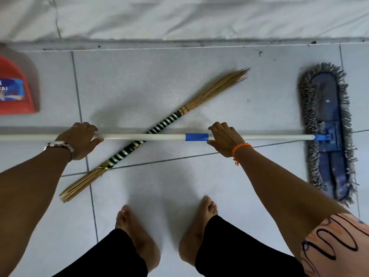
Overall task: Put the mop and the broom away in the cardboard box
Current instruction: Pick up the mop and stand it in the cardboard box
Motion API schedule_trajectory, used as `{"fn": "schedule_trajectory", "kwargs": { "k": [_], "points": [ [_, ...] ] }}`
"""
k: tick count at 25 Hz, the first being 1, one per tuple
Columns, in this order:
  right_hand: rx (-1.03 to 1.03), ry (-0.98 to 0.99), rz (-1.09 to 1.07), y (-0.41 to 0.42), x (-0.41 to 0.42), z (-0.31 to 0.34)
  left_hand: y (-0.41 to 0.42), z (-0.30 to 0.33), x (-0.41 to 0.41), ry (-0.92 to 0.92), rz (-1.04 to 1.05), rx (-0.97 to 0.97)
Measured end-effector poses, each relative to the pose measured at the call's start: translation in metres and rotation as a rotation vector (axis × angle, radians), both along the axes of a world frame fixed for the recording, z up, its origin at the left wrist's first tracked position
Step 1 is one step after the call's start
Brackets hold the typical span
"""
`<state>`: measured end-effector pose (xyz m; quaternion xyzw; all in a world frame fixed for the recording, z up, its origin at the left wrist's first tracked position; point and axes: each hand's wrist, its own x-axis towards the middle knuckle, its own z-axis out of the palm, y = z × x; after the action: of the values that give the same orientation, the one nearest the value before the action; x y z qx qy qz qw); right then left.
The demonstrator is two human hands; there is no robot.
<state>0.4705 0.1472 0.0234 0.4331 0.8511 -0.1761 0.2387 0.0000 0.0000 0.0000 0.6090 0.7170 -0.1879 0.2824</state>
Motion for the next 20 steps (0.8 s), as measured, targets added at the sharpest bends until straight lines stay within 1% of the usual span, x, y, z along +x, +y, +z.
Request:
{"fn": "schedule_trajectory", "kwargs": {
  "k": [3, 7, 9, 10, 11, 13, 15, 20],
  "points": [
    [-0.036, -0.038, 0.058, -0.004, -0.004, -0.022, -0.004, -0.018, -0.005, -0.031, -0.021, 0.059],
    [-0.083, -0.124, 0.116, 0.005, -0.008, -0.037, -0.009, -0.019, -0.002, -0.107, -0.036, 0.048],
    [-0.137, -0.171, 0.124, 0.011, -0.010, -0.032, -0.014, -0.007, -0.003, -0.093, -0.065, 0.039],
    [-0.183, -0.167, 0.111, 0.012, -0.010, -0.025, -0.016, 0.005, -0.003, -0.070, -0.079, 0.069],
    [-0.210, -0.152, 0.096, 0.013, -0.009, -0.017, -0.018, 0.017, 0.000, -0.036, -0.110, 0.151],
    [-0.220, -0.120, 0.065, 0.017, -0.004, 0.011, -0.018, 0.057, 0.007, 0.070, -0.197, 0.352],
    [-0.225, -0.098, 0.037, 0.025, 0.001, 0.053, -0.013, 0.114, 0.017, 0.151, -0.240, 0.525],
    [-0.260, -0.073, -0.049, 0.026, 0.003, 0.195, 0.007, 0.304, 0.046, 0.315, -0.212, 0.746]
  ]
}}
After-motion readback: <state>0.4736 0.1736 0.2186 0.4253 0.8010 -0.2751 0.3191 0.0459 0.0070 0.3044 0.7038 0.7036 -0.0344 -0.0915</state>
